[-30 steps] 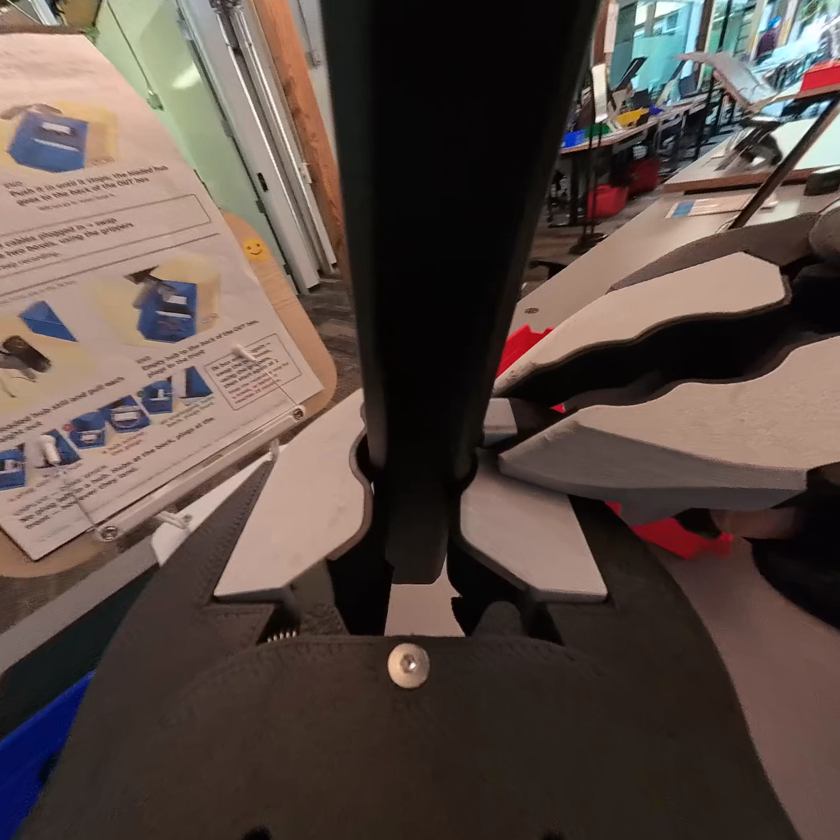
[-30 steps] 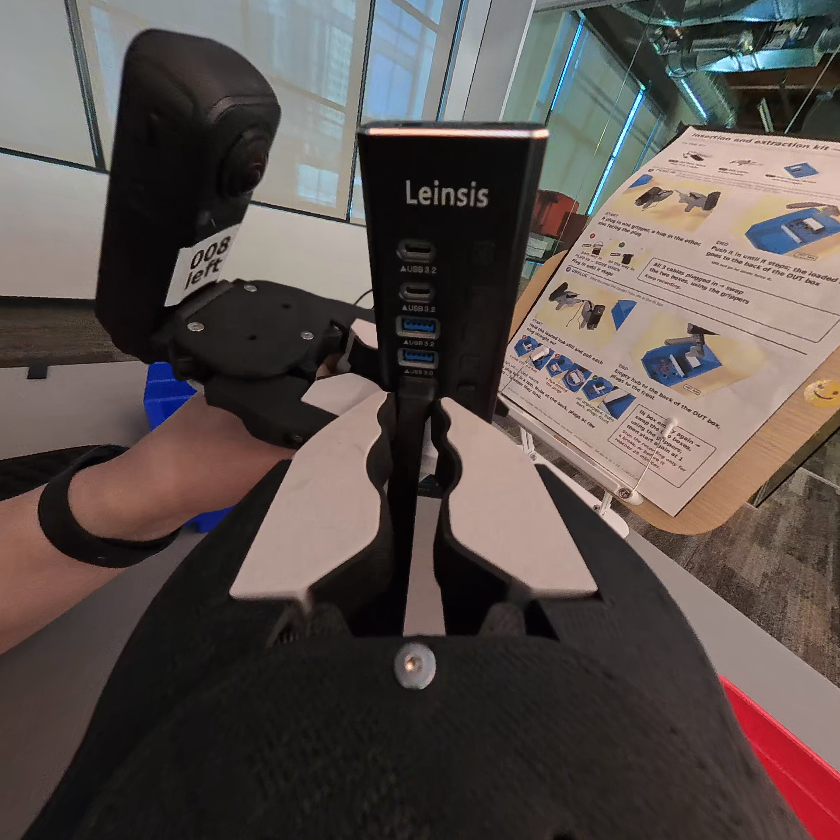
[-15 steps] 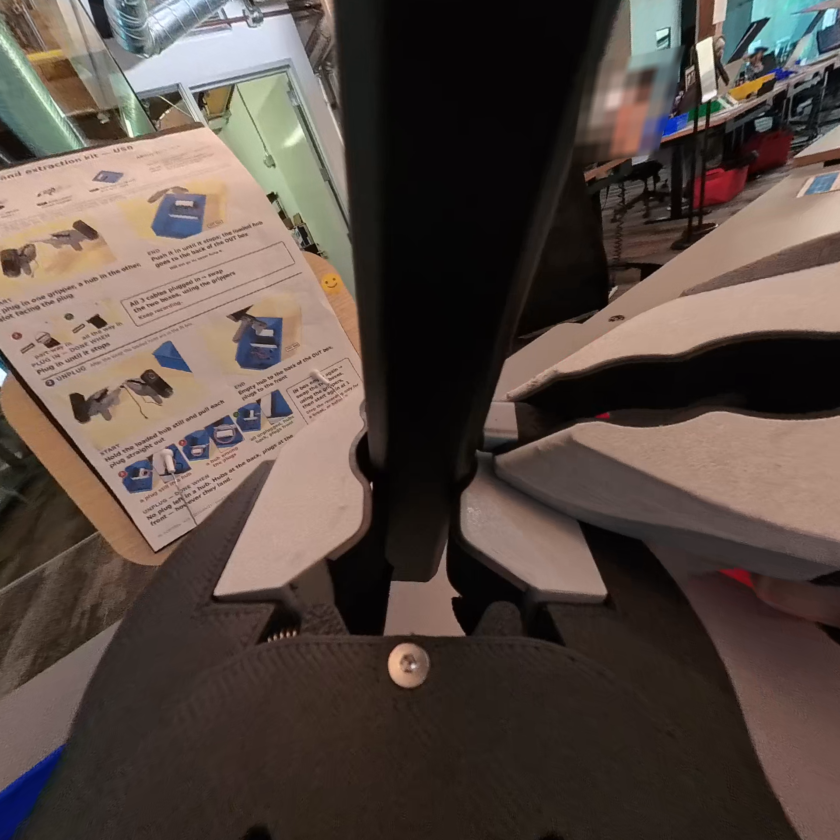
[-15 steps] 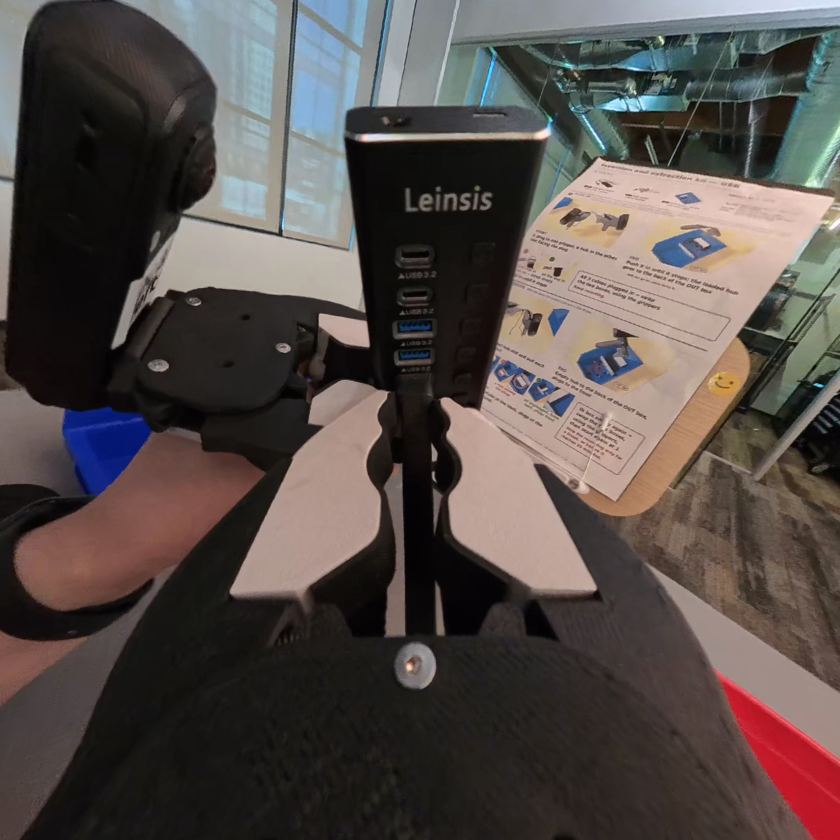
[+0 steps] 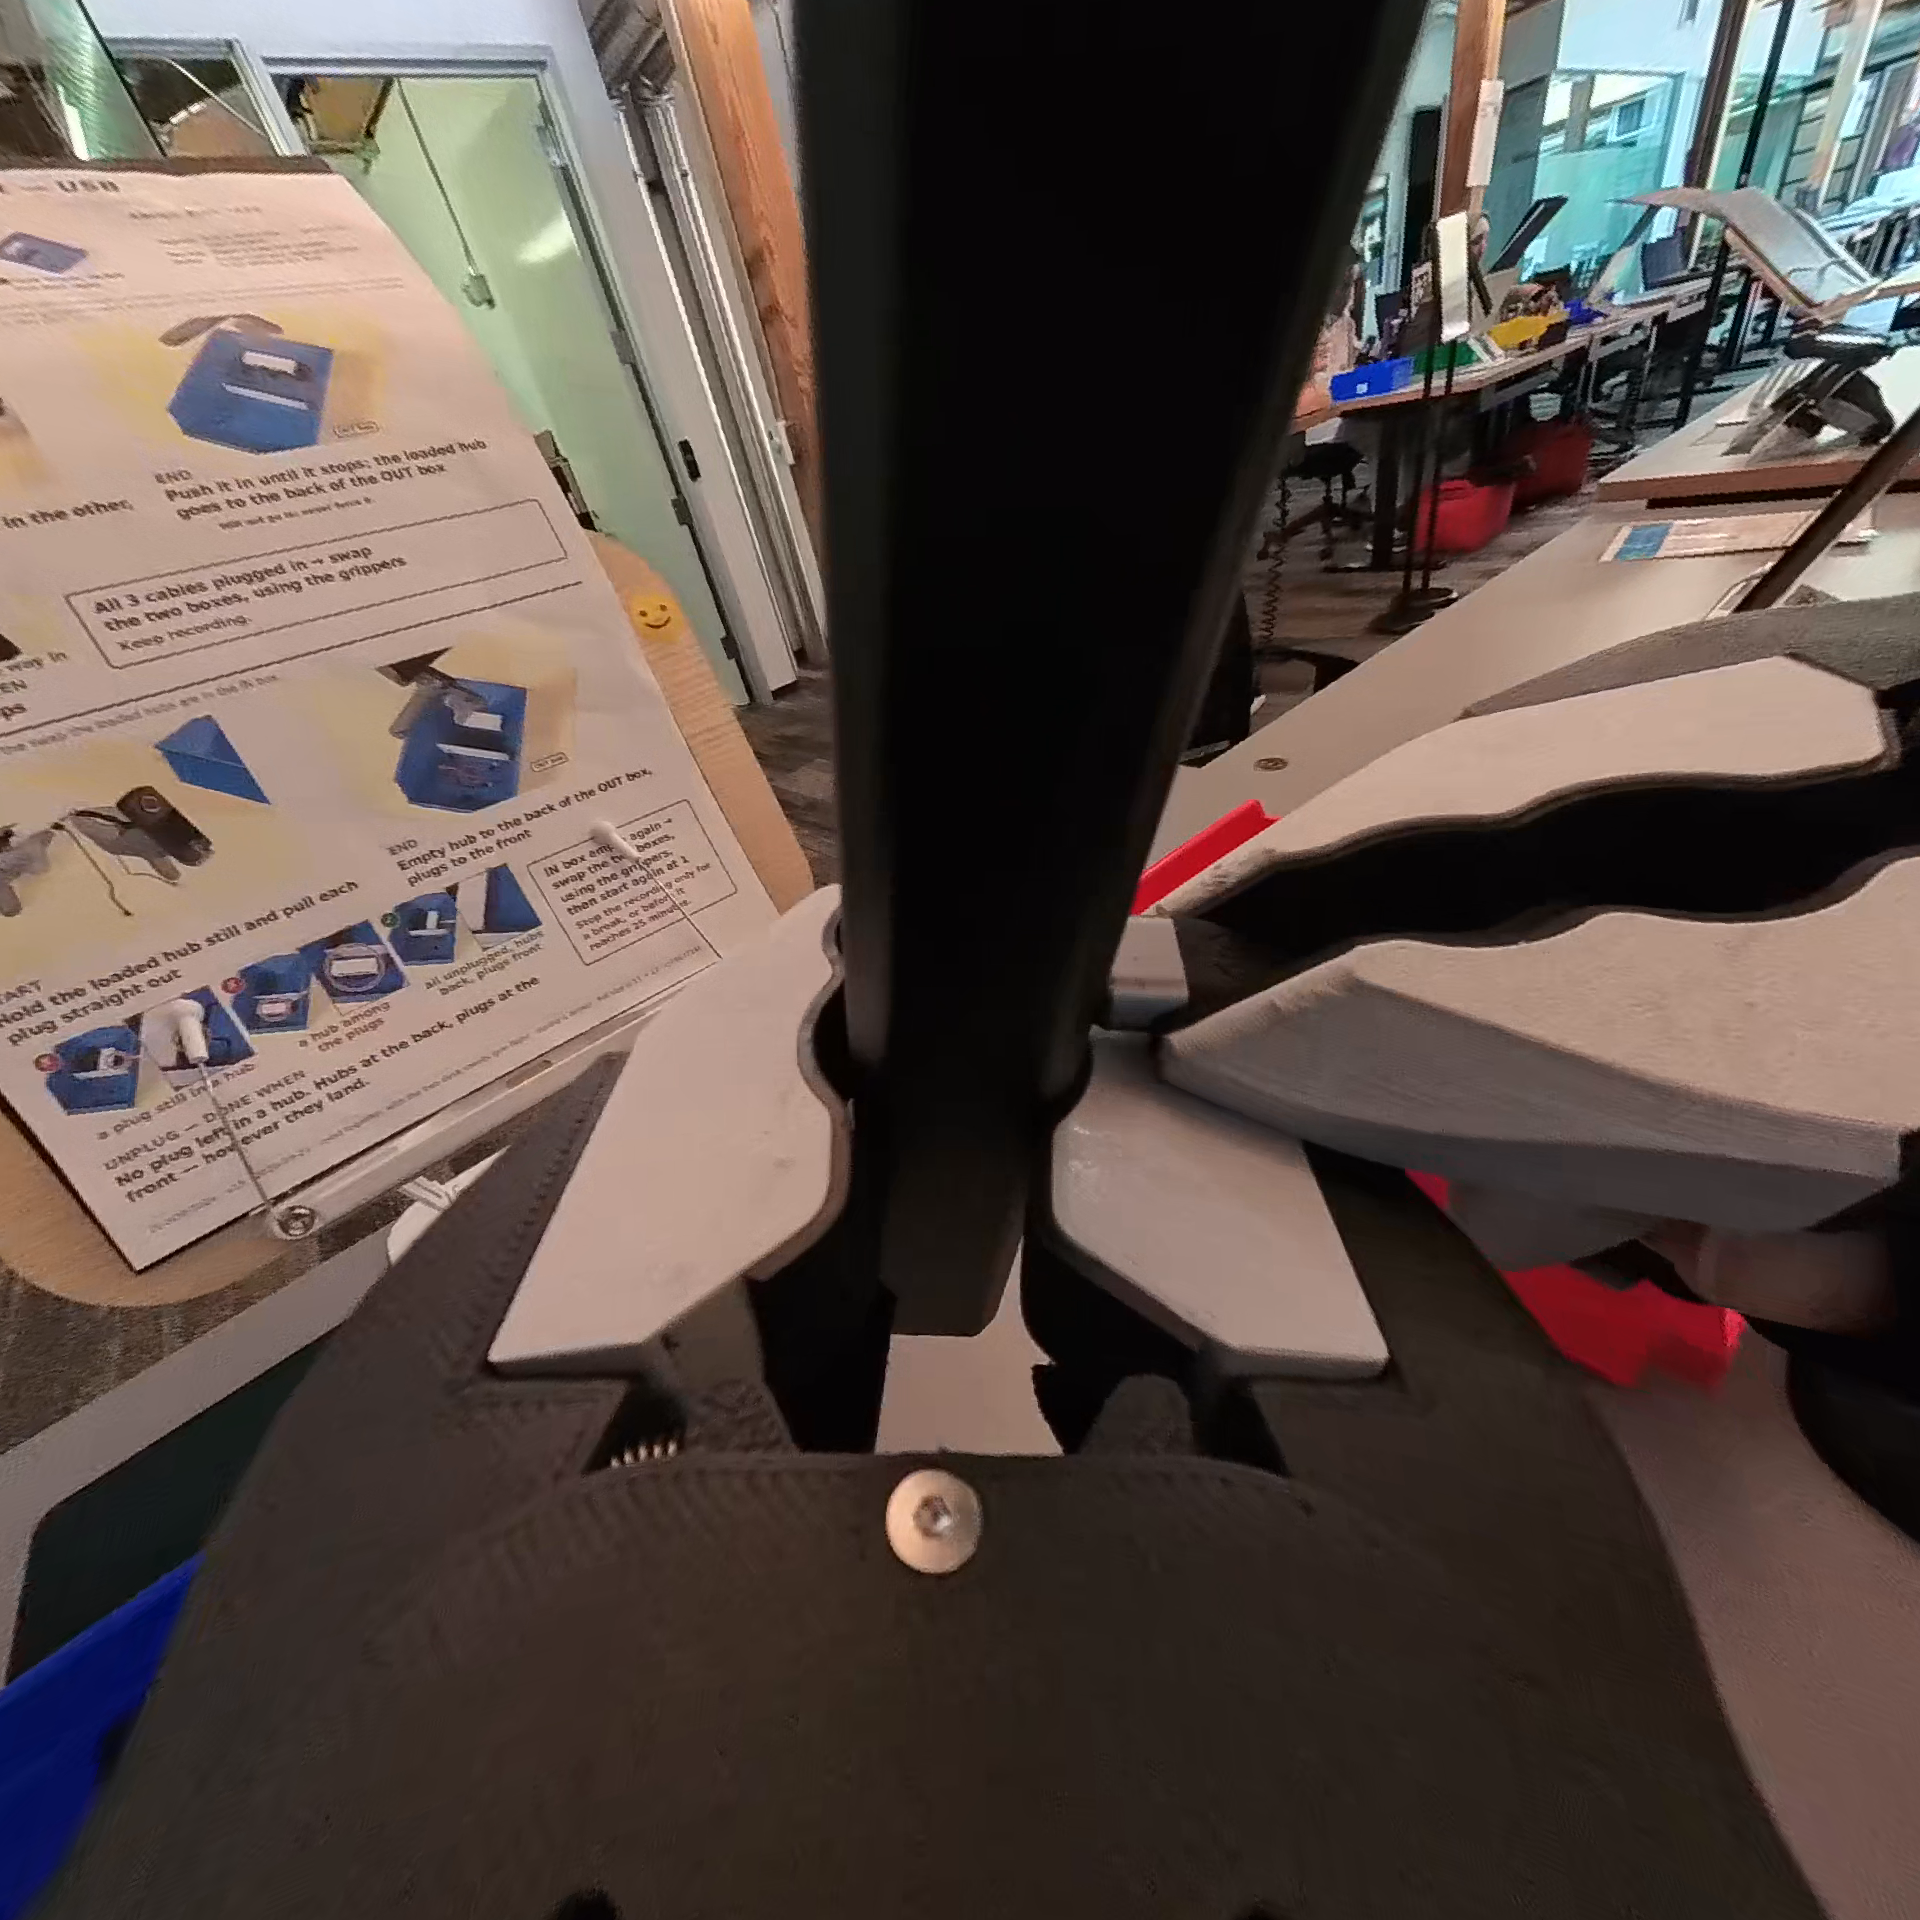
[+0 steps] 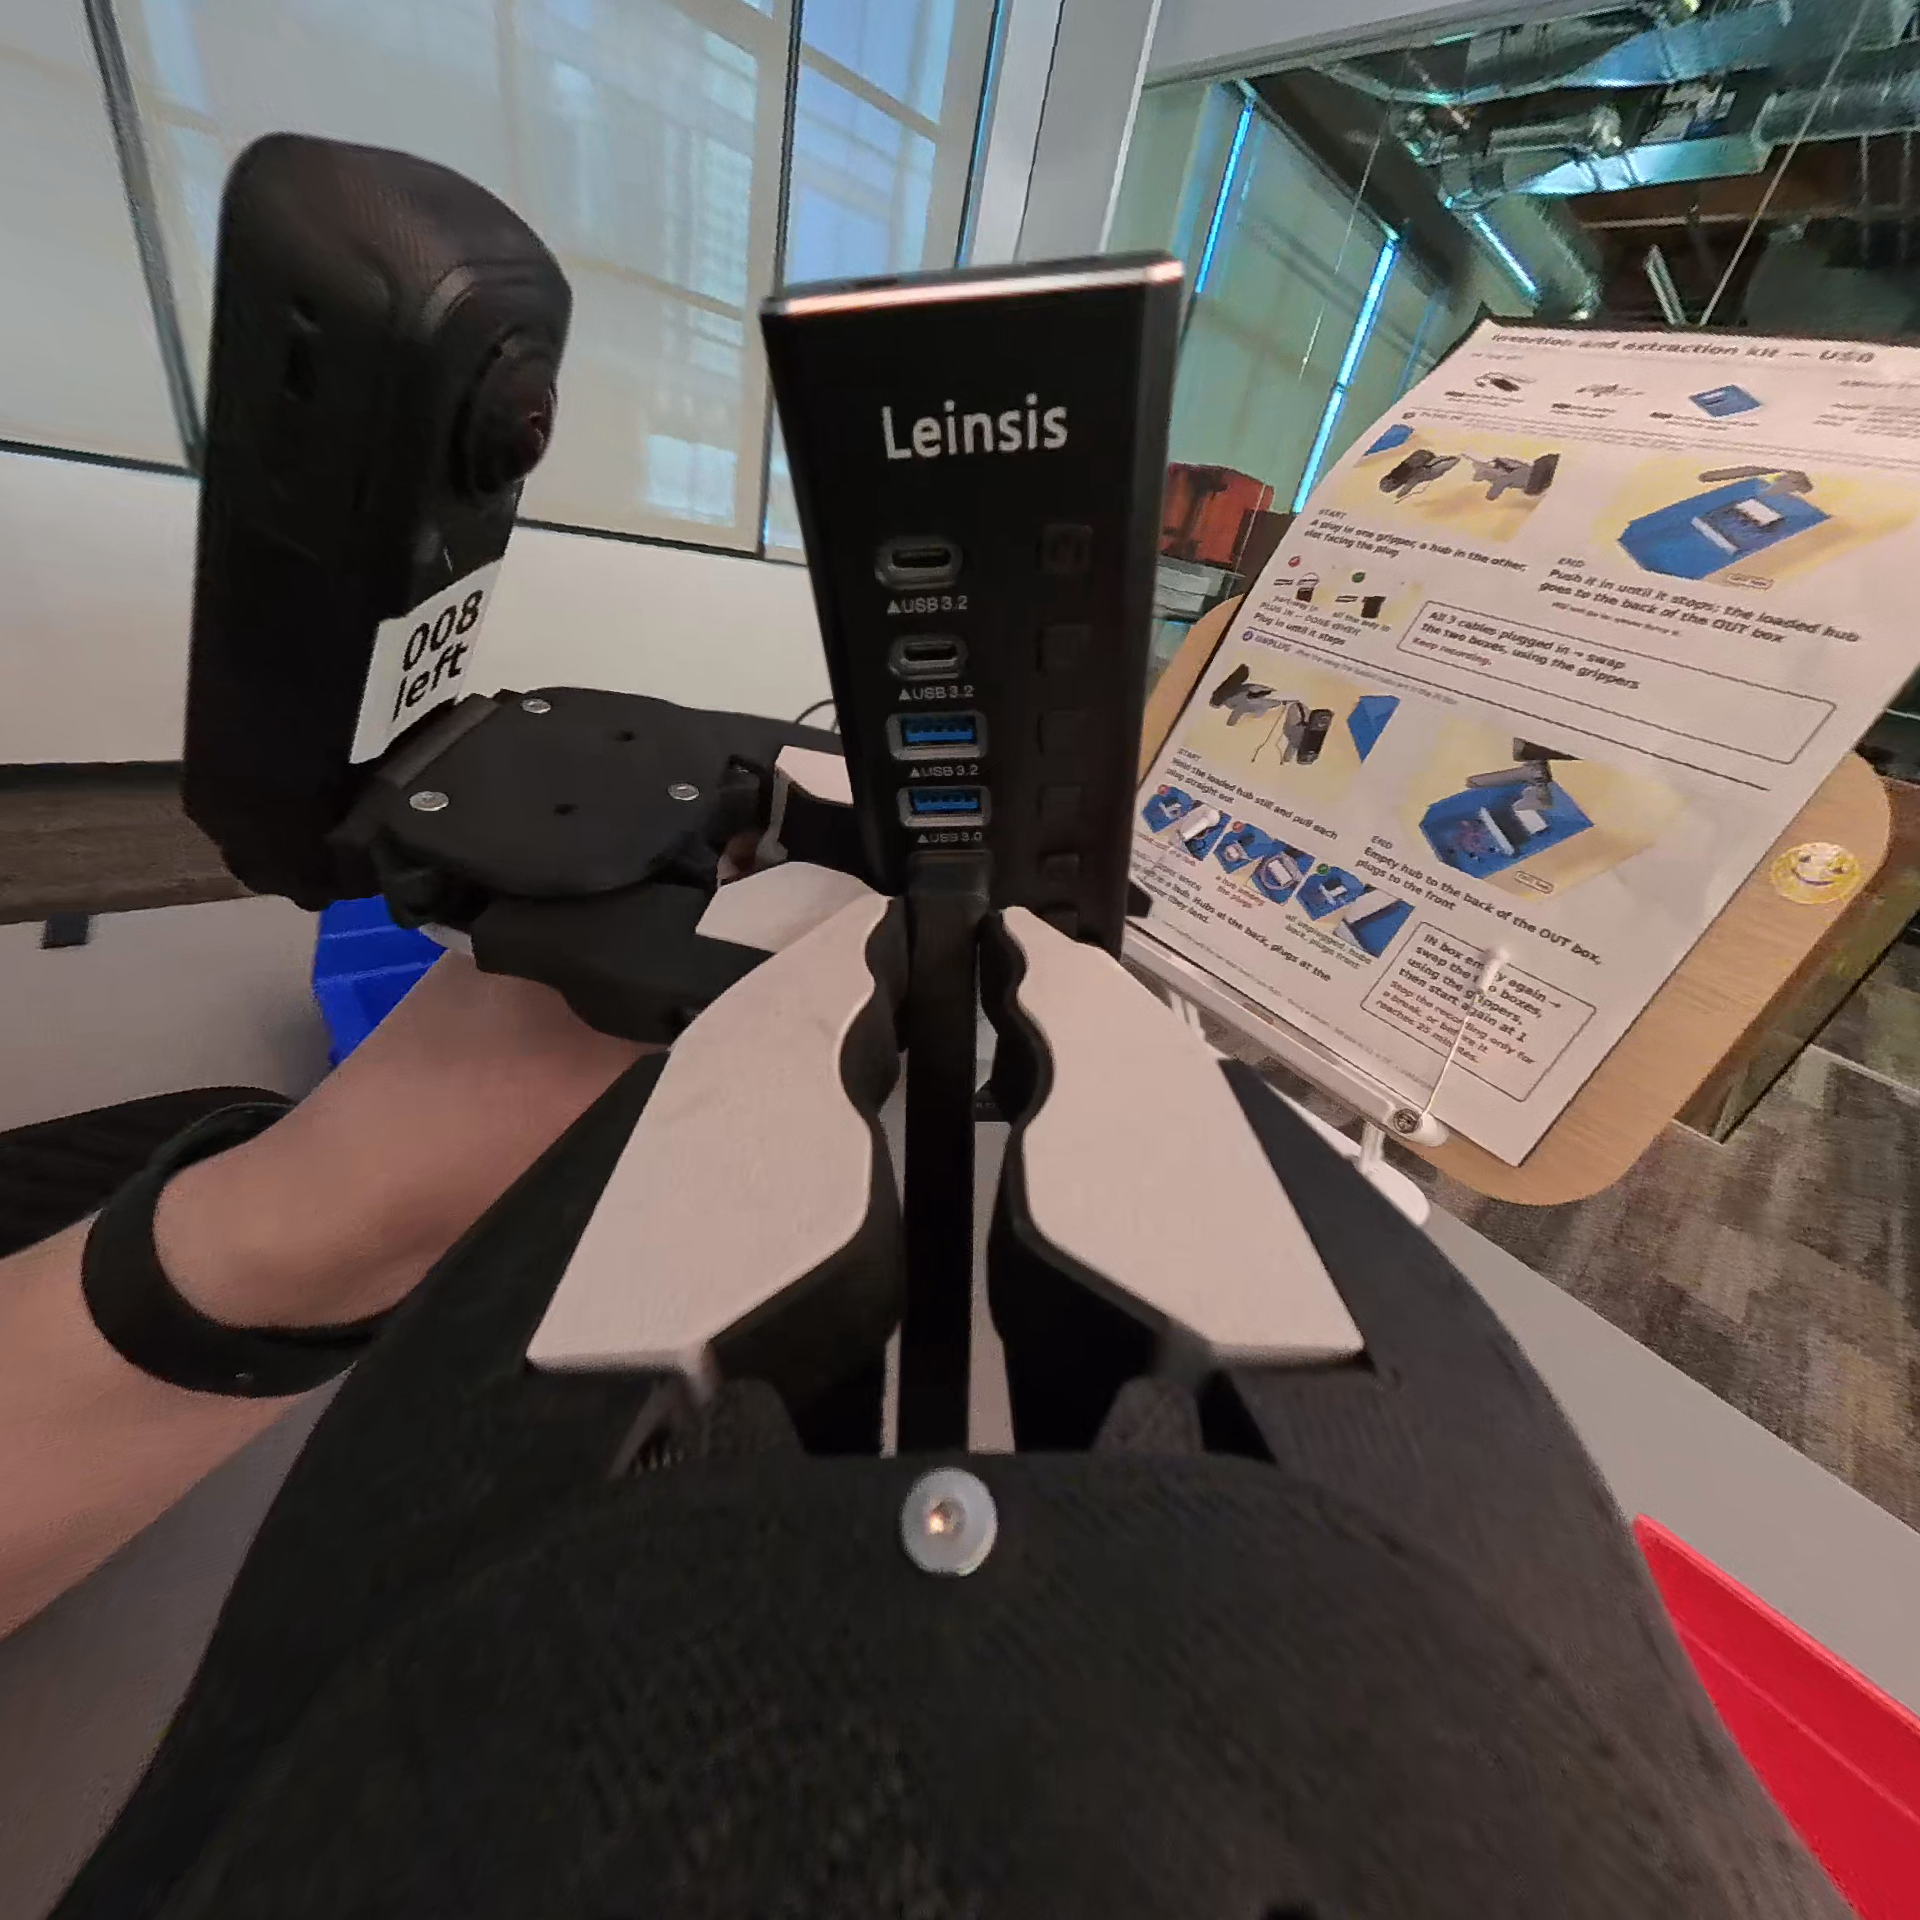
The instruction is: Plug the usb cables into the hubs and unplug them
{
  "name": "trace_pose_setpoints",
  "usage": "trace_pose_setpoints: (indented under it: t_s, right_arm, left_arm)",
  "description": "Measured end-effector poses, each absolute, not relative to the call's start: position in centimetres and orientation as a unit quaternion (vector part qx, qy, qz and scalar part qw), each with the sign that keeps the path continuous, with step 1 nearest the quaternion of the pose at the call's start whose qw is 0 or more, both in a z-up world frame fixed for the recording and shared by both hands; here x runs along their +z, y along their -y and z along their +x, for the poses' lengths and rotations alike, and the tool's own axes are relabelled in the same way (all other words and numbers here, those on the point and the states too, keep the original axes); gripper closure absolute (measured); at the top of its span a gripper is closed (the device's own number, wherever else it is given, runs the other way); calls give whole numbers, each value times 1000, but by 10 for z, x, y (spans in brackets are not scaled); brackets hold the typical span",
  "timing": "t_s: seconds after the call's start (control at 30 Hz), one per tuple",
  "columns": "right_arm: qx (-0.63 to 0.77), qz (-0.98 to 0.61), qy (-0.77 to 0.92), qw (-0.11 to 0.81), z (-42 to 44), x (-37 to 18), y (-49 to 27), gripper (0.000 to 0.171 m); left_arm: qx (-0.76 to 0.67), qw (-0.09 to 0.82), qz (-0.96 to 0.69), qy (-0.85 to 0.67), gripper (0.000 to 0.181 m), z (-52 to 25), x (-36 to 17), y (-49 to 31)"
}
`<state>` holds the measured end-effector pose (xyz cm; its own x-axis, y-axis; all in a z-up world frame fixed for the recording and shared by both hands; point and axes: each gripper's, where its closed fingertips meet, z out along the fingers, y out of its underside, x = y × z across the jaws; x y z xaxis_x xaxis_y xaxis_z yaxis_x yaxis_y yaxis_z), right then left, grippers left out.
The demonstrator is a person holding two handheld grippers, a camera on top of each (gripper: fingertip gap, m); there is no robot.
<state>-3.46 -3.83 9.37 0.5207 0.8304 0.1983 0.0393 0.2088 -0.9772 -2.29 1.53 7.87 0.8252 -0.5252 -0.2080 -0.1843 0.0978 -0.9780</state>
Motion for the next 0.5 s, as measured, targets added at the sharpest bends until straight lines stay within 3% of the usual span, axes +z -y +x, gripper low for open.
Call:
trace_pose_setpoints:
  t_s: [0.23, 0.4, 0.5]
  right_arm:
    - [241, -540, 404, 698, -34, 99, 44, 157]
    - [305, -547, 396, 672, -33, 99, 49, 157]
    - [322, -545, 382, 673, -31, 103, 50, 157]
  left_arm:
    - [-130, 699, -643, -286, 151, -20, 85, -9]
    - [-89, 703, -634, -310, 151, -21, 87, -4]
    - [-94, 711, -632, -294, 138, -20, 90, -3]
